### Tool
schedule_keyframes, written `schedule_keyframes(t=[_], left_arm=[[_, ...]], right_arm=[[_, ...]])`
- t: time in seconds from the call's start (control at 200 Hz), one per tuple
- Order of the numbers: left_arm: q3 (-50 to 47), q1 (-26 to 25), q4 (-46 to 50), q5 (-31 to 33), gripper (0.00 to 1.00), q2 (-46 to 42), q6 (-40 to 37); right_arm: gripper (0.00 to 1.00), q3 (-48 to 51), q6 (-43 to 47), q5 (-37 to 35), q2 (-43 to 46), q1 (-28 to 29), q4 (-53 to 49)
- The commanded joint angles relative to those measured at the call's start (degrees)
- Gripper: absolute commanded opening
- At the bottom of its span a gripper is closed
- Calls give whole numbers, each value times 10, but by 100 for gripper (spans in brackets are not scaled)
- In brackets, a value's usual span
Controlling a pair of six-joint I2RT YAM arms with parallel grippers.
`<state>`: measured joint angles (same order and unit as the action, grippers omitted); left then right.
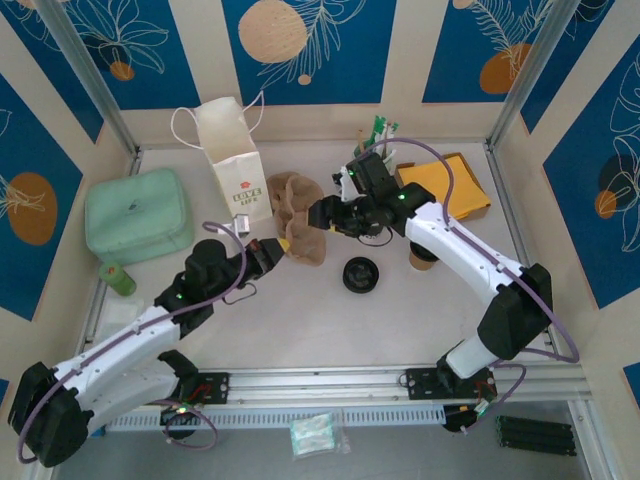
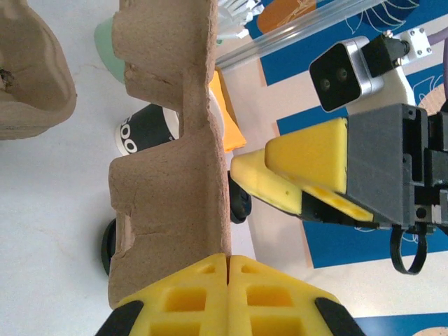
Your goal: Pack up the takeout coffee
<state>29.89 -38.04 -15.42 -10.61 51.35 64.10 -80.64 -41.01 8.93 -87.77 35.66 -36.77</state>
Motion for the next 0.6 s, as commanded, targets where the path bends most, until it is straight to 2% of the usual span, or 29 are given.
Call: schedule_keyframes(t=[0.0, 0.45, 0.595], left_arm=[[-7, -6, 1, 17, 0, -13, 2], [0, -11, -2, 12, 0, -9, 1], [1, -12, -4, 13, 0, -9, 0]], right_arm=[[57, -17, -11, -7, 3, 12, -1], [55, -46, -11, -20, -25, 33, -5], [59, -54, -8, -27, -37, 32, -8]])
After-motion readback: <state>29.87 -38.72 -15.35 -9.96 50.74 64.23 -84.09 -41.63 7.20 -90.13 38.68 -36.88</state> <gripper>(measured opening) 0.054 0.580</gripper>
